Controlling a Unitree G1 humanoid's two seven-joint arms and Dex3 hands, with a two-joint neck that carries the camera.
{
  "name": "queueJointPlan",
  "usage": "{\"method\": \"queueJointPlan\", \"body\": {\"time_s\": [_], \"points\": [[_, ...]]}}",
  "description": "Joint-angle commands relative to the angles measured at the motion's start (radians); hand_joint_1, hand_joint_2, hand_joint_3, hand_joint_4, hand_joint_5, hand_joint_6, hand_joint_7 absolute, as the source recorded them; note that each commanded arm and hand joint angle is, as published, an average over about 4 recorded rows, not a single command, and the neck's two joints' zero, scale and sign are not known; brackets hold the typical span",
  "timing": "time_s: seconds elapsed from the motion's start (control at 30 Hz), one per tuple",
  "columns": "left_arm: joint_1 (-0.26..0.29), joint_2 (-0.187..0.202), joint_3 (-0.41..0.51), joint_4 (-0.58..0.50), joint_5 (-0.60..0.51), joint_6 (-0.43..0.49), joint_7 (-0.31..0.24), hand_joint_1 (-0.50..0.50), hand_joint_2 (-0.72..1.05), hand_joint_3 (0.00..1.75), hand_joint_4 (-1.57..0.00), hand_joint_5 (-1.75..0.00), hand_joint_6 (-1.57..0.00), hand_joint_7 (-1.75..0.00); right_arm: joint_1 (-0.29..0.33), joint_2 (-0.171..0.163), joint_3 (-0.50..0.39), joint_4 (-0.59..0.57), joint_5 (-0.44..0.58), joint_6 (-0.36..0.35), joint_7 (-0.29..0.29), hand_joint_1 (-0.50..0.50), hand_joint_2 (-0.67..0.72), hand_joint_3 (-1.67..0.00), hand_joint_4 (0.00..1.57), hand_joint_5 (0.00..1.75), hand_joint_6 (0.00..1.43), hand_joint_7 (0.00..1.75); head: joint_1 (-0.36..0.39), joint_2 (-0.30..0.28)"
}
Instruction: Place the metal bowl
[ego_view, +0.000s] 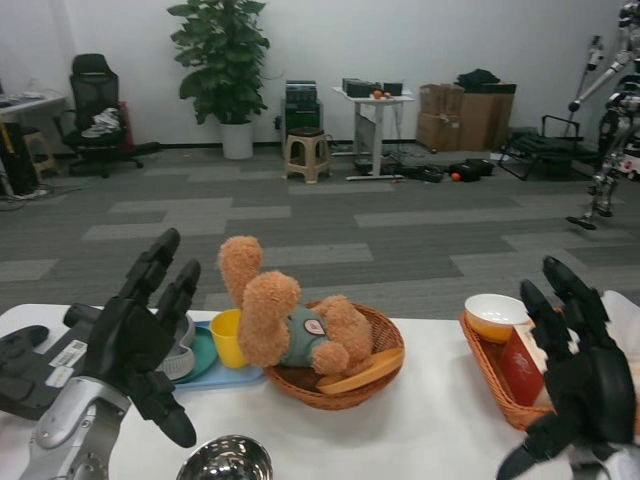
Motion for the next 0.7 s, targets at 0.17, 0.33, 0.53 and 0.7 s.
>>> {"method": "queueJointPlan", "body": {"time_s": [0.17, 0.33, 0.53, 0.7], "points": [[0.016, 0.013, -0.019, 0.045, -0.006, 0.043, 0.005, -0.5, 0.23, 0.09, 0.0, 0.0, 0.0, -0.07, -0.039, 0.002, -0.009, 0.036, 0.006, 0.02, 0.001, 0.17, 0.72, 0.0, 0.01, 0.39, 0.0, 0.42, -0.026, -0.014], [0.012, 0.014, -0.02, 0.072, -0.011, 0.044, 0.005, -0.5, 0.16, 0.09, 0.0, 0.0, 0.0, -0.07, -0.039, 0.002, -0.008, 0.027, 0.004, 0.022, 0.001, 0.17, 0.72, 0.0, 0.0, 0.39, 0.0, 0.45, -0.017, 0.003], [0.006, 0.014, -0.018, 0.096, -0.043, 0.039, 0.005, -0.5, -0.06, 0.09, 0.0, 0.0, 0.0, -0.07, -0.039, 0.004, -0.008, 0.019, 0.001, 0.022, 0.001, 0.17, 0.72, 0.0, 0.0, 0.39, 0.0, 0.42, 0.002, 0.021], [-0.002, 0.013, -0.017, 0.13, -0.087, -0.023, 0.006, -0.5, -0.1, 0.09, 0.0, 0.0, 0.0, -0.07, -0.039, 0.005, -0.006, 0.017, 0.001, 0.022, 0.0, 0.17, 0.72, 0.0, 0.0, 0.39, 0.0, 0.47, 0.021, 0.036]]}}
